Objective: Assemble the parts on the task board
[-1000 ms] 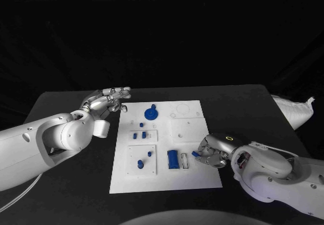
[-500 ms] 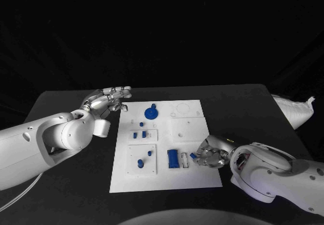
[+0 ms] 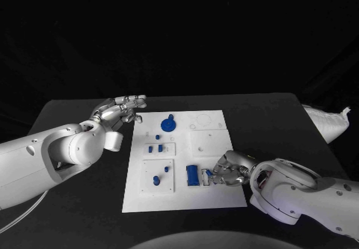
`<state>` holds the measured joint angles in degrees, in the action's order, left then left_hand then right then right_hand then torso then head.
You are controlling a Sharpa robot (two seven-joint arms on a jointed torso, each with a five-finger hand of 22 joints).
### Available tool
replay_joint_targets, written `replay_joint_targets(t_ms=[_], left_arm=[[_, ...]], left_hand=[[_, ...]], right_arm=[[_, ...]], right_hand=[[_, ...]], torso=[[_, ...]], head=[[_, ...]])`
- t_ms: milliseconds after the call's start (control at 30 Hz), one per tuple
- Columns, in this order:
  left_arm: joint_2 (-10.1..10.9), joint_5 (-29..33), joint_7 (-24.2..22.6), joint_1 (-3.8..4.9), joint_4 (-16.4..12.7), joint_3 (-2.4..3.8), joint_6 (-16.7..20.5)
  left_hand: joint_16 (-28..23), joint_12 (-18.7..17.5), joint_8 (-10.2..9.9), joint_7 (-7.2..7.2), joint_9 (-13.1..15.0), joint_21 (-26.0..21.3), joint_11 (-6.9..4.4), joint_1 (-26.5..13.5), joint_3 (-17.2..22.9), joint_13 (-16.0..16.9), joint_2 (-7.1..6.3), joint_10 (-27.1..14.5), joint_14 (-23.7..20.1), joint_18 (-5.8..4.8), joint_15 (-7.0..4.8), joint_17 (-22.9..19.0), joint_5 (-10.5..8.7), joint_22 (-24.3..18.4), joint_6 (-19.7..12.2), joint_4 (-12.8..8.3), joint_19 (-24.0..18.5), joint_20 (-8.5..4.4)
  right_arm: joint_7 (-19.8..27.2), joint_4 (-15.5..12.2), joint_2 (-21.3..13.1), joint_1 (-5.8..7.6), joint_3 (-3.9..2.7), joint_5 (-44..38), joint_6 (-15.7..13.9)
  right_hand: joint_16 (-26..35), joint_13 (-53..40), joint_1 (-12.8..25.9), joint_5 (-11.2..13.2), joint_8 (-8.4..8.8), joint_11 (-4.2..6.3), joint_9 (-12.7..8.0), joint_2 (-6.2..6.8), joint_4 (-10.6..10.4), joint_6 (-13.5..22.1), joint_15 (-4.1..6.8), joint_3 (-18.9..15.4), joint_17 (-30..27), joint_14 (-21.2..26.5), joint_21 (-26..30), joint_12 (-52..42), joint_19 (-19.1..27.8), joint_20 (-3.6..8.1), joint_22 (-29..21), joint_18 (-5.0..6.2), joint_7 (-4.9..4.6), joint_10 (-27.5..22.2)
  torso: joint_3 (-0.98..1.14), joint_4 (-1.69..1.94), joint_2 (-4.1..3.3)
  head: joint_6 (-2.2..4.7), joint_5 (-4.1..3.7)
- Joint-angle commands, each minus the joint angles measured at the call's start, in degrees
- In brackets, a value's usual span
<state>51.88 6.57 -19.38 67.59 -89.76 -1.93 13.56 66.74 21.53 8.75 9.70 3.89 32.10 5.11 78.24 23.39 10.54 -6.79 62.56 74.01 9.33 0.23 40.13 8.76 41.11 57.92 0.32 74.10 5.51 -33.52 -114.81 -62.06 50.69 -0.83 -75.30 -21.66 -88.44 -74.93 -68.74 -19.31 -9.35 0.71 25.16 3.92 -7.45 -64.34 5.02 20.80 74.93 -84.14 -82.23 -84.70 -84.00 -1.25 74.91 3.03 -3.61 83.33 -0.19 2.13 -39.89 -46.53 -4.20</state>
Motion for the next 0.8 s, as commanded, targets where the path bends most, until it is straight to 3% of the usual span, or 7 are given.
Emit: replay_joint_targets(t_ms=[33,800], left_arm=[[0.0,0.2,-0.5,0.02,-0.2,0.03,-0.9],[0.0,0.2,-0.3,0.02,-0.3,0.03,-1.1]], left_hand=[[0.1,0.3,0.3,0.09,0.0,-0.2,-0.04,-0.4,-0.3,0.1,0.14,-0.5,-0.5,1.05,0.0,-0.1,0.15,-0.1,-0.5,-0.2,-0.3,0.25],[0.1,0.3,0.3,0.09,0.0,-0.2,-0.04,-0.4,-0.3,0.1,0.14,-0.5,-0.5,1.05,0.0,-0.1,0.15,-0.1,-0.5,-0.2,-0.3,0.25]], right_arm=[[0.1,-0.1,0.2,-0.05,0.0,0.2,-2.2],[-0.9,1.1,2.2,-0.04,-0.01,-0.5,5.2]], right_hand=[[-0.3,-13.0,0.6,-0.3,-0.27,0.8,0.0,0.18,-0.2,-0.9,0.23,-0.2,12.9,-5.4,-0.3,-0.4,-1.7,0.49,2.2,-0.27,0.65,5.5],[-0.2,-12.8,4.2,-0.6,-1.09,1.25,0.5,-0.71,-2.2,-2.6,0.54,-2.1,12.8,-5.4,-0.3,0.1,-1.7,0.71,2.3,-0.25,1.27,5.4]], torso=[[0.02,-0.02,0.01],[-0.02,0.0,0.02]], head=[[-0.03,0.09],[-0.37,0.28]])
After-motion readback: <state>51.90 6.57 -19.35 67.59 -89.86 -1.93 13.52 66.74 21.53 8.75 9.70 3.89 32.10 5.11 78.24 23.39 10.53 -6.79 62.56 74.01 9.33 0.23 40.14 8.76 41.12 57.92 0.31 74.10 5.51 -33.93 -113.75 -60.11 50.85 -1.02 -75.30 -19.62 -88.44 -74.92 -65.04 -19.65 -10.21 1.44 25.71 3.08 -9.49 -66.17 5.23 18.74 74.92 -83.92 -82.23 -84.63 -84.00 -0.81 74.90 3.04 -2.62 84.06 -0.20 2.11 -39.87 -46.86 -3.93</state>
